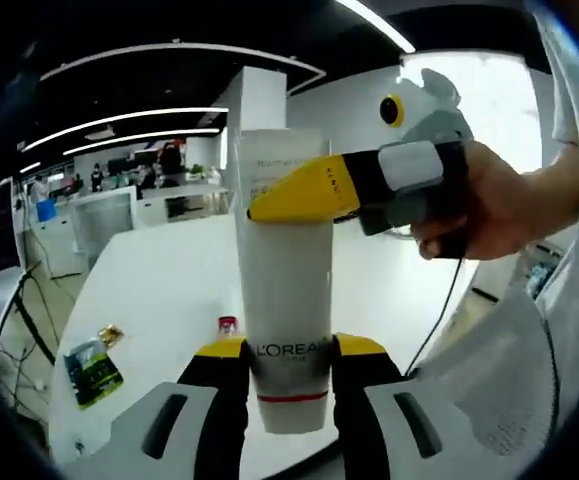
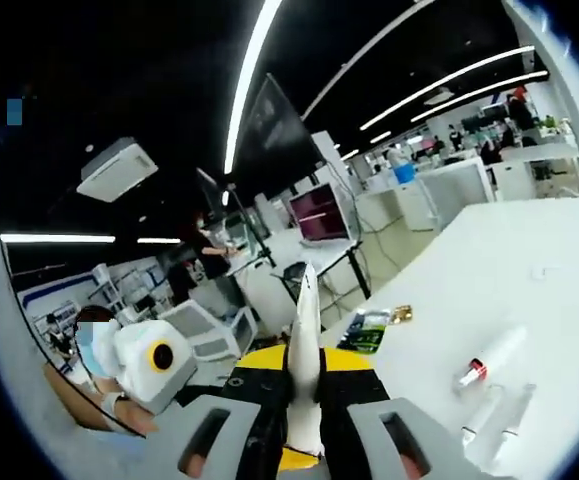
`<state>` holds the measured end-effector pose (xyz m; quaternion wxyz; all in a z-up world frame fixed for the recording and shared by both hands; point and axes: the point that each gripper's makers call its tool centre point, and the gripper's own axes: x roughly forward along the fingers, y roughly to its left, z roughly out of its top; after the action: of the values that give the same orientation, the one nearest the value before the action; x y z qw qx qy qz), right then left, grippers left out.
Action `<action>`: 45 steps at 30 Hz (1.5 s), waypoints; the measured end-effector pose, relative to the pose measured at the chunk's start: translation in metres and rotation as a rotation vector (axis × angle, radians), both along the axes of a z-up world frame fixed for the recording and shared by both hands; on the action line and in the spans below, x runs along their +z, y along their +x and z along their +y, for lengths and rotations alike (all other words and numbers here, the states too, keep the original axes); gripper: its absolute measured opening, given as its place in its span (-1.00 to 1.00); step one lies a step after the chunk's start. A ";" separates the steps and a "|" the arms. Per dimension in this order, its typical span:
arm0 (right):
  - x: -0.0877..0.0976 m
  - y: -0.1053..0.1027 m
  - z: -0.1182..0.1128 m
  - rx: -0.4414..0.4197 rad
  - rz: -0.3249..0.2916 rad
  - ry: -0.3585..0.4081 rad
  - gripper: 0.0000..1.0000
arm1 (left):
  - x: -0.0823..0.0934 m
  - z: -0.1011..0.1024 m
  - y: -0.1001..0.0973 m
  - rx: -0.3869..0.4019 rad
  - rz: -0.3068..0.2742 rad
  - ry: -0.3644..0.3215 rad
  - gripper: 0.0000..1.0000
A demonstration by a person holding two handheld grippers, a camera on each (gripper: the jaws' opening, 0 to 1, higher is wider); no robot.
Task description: Arrange the skincare products in the storage area until every visible bottle or jar stands upright without overlapping.
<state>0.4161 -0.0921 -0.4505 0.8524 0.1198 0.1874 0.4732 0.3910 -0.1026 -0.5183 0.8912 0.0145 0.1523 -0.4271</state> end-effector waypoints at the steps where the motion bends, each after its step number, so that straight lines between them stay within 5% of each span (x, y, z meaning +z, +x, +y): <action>1: 0.002 -0.003 0.001 0.036 -0.011 -0.003 -0.95 | 0.005 -0.002 -0.003 -0.023 0.009 -0.039 -0.40; 7: 0.005 -0.029 0.008 0.282 -0.008 -0.001 -0.95 | 0.021 -0.016 -0.022 -0.157 0.030 -0.154 -0.29; 11: 0.010 -0.054 0.018 0.438 0.001 0.042 -0.95 | 0.032 -0.020 -0.031 -0.221 0.044 -0.232 -0.38; 18: 0.011 -0.055 0.026 0.502 -0.009 0.055 -0.91 | 0.033 -0.014 -0.034 -0.222 0.085 -0.273 -0.55; 21: 0.008 -0.056 0.026 0.518 0.016 0.042 -0.87 | 0.030 -0.015 -0.034 -0.212 0.080 -0.247 -0.59; 25: -0.004 -0.058 0.022 0.537 0.016 -0.043 -0.79 | 0.015 -0.015 -0.031 -0.188 0.043 -0.132 -0.65; 31: -0.008 -0.055 0.010 0.578 -0.063 -0.212 -0.72 | 0.004 -0.016 -0.029 -0.171 0.037 -0.052 -0.73; 36: -0.012 -0.067 -0.002 0.744 -0.203 -0.403 -0.79 | -0.008 -0.021 -0.038 -0.229 0.037 0.027 -0.73; 40: -0.025 -0.088 -0.007 0.894 -0.166 -0.519 -0.87 | -0.021 -0.029 -0.053 -0.316 0.001 0.124 -0.74; 45: -0.046 -0.098 -0.002 0.919 -0.162 -0.590 -0.87 | -0.027 -0.034 -0.060 -0.348 -0.011 0.166 -0.74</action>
<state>0.3181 -0.0942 -0.4960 0.5671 -0.2550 0.2789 0.7318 0.3311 -0.1362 -0.5451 0.8005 0.1164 0.1771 -0.5607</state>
